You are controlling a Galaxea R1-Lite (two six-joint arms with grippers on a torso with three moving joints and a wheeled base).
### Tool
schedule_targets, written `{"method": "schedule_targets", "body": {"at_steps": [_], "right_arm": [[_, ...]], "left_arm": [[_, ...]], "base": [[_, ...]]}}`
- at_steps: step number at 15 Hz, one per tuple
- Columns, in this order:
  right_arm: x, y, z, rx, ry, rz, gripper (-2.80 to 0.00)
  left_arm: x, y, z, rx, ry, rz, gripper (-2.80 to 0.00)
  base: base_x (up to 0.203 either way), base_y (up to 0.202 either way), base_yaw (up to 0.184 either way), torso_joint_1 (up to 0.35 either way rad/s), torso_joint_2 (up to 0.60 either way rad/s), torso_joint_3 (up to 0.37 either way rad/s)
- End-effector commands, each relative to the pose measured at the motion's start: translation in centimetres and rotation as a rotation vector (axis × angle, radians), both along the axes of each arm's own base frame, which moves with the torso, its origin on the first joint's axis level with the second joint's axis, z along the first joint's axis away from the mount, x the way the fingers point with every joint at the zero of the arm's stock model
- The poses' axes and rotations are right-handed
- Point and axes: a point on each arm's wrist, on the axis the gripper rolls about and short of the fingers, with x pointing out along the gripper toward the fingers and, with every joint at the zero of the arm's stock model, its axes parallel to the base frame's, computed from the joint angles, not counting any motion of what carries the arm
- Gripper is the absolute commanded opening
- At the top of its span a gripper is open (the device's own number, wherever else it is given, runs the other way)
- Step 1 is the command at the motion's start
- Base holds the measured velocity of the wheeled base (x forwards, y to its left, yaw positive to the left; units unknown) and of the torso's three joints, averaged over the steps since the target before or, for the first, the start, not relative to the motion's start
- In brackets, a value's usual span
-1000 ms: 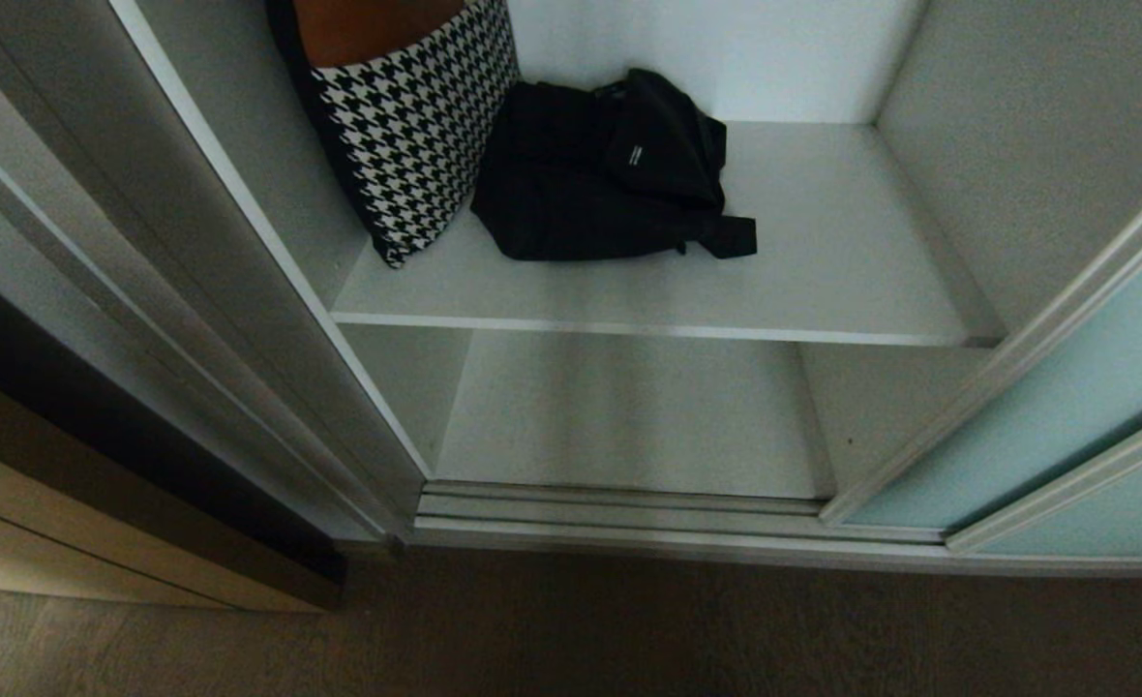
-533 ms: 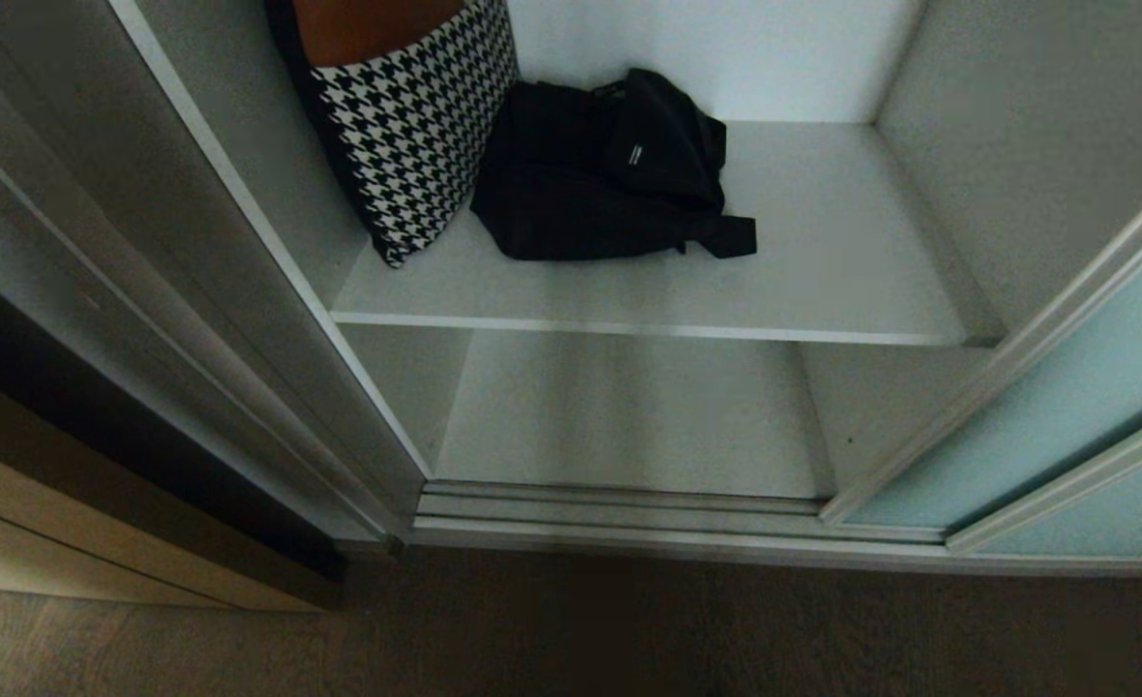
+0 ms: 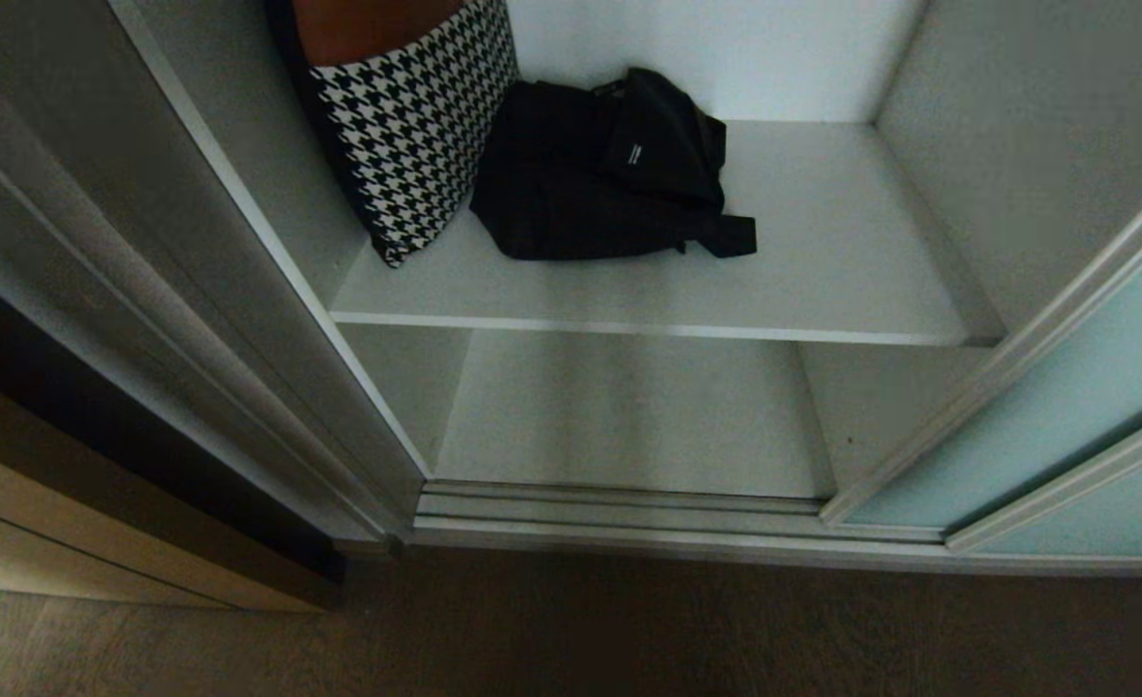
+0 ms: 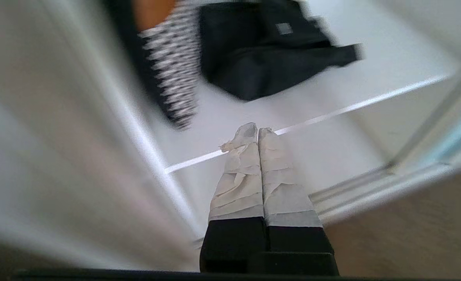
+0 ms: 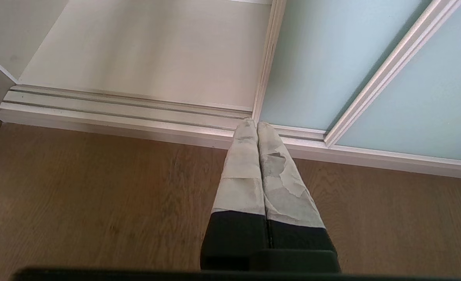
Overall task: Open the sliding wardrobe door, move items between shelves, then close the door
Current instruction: Place the bag on the lower shelf
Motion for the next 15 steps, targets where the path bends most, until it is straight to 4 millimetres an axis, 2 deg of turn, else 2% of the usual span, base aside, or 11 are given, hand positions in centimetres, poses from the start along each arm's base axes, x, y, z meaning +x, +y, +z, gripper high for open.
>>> {"method": "schedule_targets", "body": {"at_steps": [1, 4, 6, 10, 13, 15], "right_arm": [[0.0, 0.0, 0.0, 0.000, 0.001, 0.002, -2.80], [0.0, 0.0, 0.0, 0.000, 0.000, 0.002, -2.80], [0.0, 0.0, 0.0, 0.000, 0.001, 0.002, -2.80], [0.0, 0.0, 0.0, 0.000, 0.001, 0.001, -2.80], [0.0, 0.0, 0.0, 0.000, 0.000, 0.001, -2.80], [0.0, 0.0, 0.0, 0.000, 0.001, 0.002, -2.80]], "left_arm": [[2.9, -1.4, 0.9, 0.007, 0.043, -0.111, -2.80], [5.7, -3.9, 1.3, 0.016, 0.084, -0.165, -2.80], [7.6, -6.5, 0.7, 0.028, 0.130, -0.175, -2.80], [12.3, -12.3, -2.1, -0.018, 0.247, -0.040, -2.80], [16.0, -17.0, -5.0, -0.178, 0.400, 0.026, -2.80], [18.0, -19.5, -6.2, -0.326, 0.480, 0.063, -2.80]], "base": [[0.000, 0.000, 0.000, 0.000, 0.00, 0.000], [0.000, 0.000, 0.000, 0.000, 0.00, 0.000], [0.000, 0.000, 0.000, 0.000, 0.00, 0.000], [0.000, 0.000, 0.000, 0.000, 0.00, 0.000], [0.000, 0.000, 0.000, 0.000, 0.00, 0.000], [0.000, 0.000, 0.000, 0.000, 0.00, 0.000]]}}
